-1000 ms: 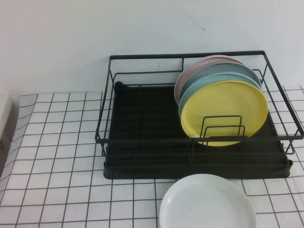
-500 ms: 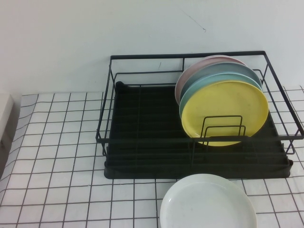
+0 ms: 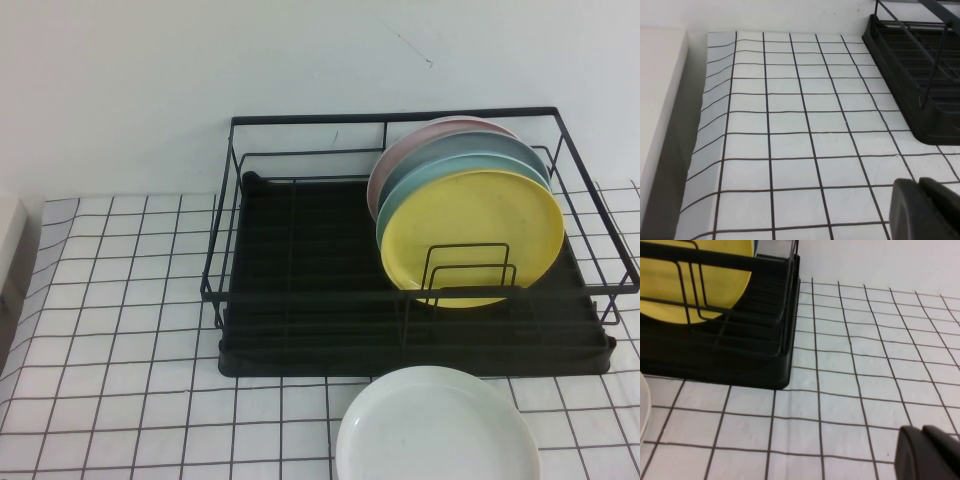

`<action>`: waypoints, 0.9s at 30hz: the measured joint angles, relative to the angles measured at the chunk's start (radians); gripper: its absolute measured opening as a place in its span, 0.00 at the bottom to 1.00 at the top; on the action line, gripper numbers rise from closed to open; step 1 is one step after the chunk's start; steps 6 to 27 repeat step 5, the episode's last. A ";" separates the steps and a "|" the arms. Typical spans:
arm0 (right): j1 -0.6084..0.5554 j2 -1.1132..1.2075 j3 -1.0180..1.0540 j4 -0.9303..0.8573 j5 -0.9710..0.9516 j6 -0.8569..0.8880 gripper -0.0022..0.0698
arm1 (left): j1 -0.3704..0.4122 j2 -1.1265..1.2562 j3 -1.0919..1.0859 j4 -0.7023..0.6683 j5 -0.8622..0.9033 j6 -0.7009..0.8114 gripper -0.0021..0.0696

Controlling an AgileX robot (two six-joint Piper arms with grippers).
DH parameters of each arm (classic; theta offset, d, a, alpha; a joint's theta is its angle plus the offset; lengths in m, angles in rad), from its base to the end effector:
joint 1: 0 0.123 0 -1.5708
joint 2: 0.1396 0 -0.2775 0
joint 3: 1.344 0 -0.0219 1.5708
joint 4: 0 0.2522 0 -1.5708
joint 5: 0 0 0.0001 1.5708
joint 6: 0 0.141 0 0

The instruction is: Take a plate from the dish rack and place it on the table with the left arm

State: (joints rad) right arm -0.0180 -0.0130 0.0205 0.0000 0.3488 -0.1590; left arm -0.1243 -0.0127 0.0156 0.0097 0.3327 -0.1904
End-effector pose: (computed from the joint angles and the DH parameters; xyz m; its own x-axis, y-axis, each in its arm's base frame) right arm 0.1103 -0.0020 0.1624 -0.2653 -0.1536 -0.9518 -0.0243 0.9880 -0.1526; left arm 0.1100 -0.0133 0.1664 -0.2617 -0.1489 -0.9536 0.0750 0.9819 -0.1739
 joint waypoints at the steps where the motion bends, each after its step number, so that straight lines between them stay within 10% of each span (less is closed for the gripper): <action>1: 0.000 0.000 0.000 0.000 0.000 0.000 0.02 | 0.000 0.000 0.000 0.000 0.000 0.000 0.03; 27: 0.000 0.000 0.000 0.000 0.000 0.000 0.02 | 0.000 0.000 0.000 0.000 0.000 0.000 0.03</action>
